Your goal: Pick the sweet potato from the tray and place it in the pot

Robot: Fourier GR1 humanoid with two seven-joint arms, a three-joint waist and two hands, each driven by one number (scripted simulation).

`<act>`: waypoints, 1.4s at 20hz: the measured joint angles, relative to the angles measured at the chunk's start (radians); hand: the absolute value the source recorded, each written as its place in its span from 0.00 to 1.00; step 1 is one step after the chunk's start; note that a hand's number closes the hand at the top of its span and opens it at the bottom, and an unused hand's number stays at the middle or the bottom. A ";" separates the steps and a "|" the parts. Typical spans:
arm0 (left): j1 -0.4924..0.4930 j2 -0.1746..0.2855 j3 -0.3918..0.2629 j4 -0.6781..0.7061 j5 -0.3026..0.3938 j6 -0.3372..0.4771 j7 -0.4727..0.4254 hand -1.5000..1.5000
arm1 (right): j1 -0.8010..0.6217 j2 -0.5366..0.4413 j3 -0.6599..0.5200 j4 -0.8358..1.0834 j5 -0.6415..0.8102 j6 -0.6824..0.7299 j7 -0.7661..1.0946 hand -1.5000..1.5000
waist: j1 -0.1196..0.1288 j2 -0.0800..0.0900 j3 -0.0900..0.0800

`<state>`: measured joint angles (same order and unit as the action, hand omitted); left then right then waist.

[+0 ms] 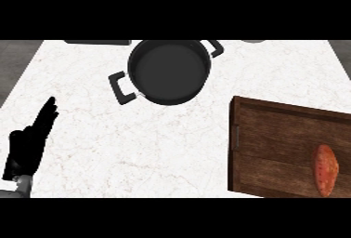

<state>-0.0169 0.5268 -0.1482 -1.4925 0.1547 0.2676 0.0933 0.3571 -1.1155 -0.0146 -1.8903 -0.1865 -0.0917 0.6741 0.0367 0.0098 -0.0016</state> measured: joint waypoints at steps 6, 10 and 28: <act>0.006 -0.021 0.007 0.018 -0.017 -0.011 -0.020 0.50 | -0.209 0.022 0.119 0.079 -0.061 0.160 0.161 0.00 | -0.001 -0.002 0.001; 0.015 -0.019 0.032 0.009 -0.021 -0.031 -0.013 0.50 | -0.342 0.092 0.178 0.152 -0.050 0.239 0.227 0.00 | -0.011 -0.005 0.001; 0.023 -0.092 0.104 -0.004 -0.092 -0.078 0.013 0.50 | -0.549 0.352 0.279 0.407 0.161 0.368 0.295 0.00 | -0.030 -0.009 0.001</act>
<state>0.0058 0.4351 -0.0439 -1.4967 0.0631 0.1898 0.1067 -0.1921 -0.7630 0.2642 -1.4831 -0.0252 0.2760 0.9693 0.0066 0.0008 -0.0002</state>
